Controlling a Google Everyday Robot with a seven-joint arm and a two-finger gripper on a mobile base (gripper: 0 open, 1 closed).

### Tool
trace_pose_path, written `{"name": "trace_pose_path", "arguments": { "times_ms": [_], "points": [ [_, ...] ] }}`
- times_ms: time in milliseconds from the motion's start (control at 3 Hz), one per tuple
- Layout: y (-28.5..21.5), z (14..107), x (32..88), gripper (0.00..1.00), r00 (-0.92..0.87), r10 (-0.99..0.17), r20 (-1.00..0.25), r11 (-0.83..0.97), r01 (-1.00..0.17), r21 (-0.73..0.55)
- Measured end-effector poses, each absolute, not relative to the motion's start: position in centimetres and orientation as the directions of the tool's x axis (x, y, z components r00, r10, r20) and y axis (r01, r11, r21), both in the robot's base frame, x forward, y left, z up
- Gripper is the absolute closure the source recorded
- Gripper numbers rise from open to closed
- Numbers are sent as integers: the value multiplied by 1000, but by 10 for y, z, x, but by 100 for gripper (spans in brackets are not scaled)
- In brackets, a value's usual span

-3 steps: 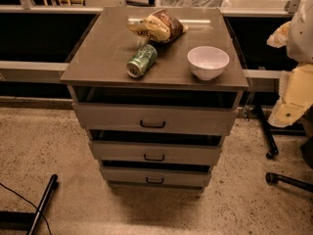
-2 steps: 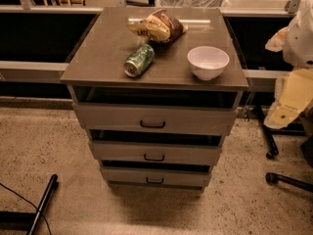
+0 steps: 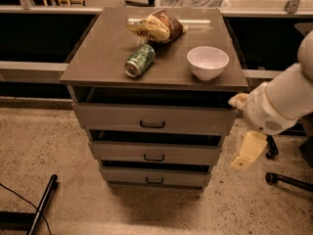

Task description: Open top drawer

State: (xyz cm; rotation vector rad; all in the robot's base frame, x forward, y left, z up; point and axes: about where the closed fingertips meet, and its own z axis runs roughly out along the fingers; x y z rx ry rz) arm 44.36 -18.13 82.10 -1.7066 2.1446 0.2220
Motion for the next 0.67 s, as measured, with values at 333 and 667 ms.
{"name": "trace_pose_path", "arguments": {
  "times_ms": [333,667],
  "points": [
    [-172,794,442,0,-68,-892,-448,140,-982,-128],
    [-171,794,442,0,-17,-898,-440,92,-984,-151]
  ]
}}
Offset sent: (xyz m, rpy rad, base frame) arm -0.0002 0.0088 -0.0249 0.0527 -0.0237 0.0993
